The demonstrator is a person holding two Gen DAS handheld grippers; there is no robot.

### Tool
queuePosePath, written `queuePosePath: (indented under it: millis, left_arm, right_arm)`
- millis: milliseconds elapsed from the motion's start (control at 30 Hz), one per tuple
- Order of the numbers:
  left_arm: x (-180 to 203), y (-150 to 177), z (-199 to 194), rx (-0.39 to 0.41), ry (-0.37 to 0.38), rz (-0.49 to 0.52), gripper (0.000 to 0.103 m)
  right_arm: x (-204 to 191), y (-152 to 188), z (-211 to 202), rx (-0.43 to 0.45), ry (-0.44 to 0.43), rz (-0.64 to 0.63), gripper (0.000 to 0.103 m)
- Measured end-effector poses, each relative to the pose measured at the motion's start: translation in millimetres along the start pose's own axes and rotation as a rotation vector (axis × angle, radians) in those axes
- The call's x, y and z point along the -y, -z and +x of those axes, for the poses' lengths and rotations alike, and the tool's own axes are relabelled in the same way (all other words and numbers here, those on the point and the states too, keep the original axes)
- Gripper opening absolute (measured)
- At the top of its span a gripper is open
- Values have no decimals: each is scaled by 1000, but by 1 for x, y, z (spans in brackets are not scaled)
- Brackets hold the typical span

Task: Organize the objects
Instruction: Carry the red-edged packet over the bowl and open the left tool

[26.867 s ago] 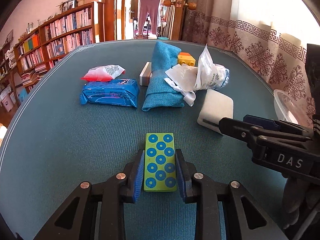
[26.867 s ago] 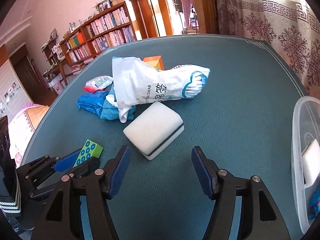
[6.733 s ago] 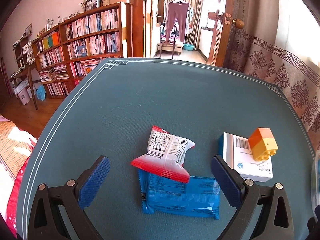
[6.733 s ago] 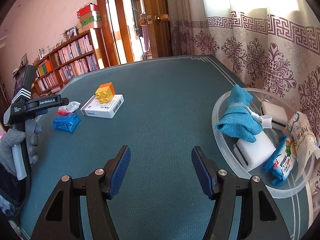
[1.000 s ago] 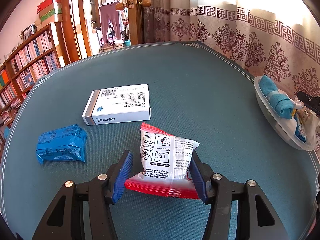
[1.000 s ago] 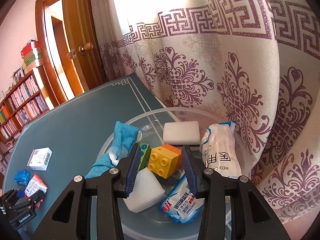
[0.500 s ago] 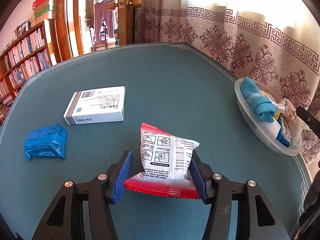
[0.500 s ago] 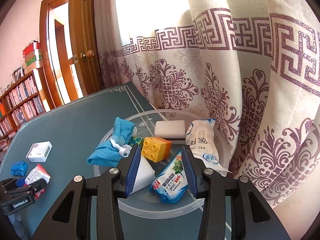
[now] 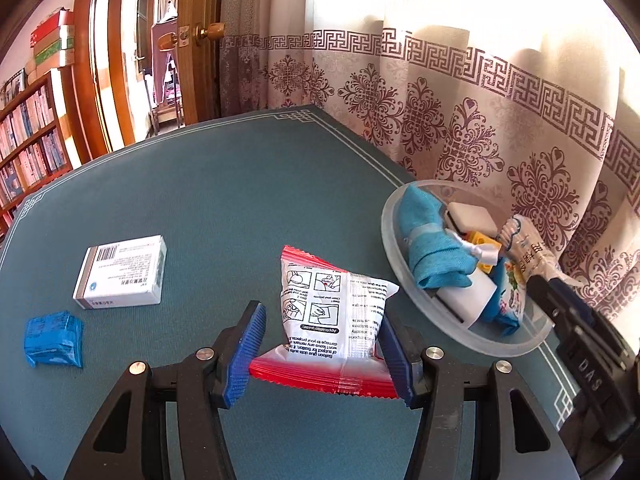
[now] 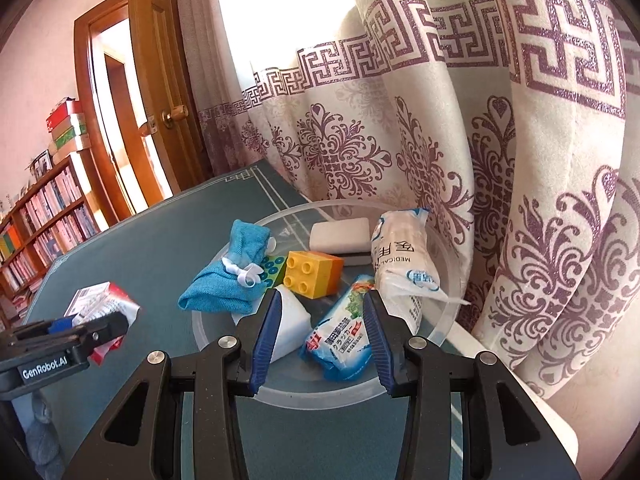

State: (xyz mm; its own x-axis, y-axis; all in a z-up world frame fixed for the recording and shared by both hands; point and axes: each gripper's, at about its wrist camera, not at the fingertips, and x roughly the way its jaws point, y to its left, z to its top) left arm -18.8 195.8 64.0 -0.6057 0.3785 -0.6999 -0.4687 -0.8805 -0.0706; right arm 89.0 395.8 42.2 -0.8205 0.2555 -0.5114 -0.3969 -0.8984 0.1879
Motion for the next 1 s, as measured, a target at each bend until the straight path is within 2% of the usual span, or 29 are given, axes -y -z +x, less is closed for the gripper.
queuePosePath:
  millis: [133,400,833,867,933,967,1000]
  left_arm:
    - [19,-21,-2,24,24,28,59]
    - [65,-56,12,46,79,113,59]
    - [110,-66,53,-10,135,203,60]
    - [111,-67,56,-17,141,205,62]
    - [112,-67,60,-33,142,199,77]
    - [110,-67,60,-32,142,186,88]
    - [107,-67,59,-22,148,172,89]
  right_arm:
    - [-1,9,2,-12,-22,3,44]
    - [0,14,-4,27,-18,6,44]
    - [4,15,-6,30,-43,27,46]
    - [5,15,-6,29,-44,28,46]
    - [5,15,-6,28,-45,30,46]
    - [5,15,-6,27,-45,30,46]
    - [5,15,-5,27,-44,30,46]
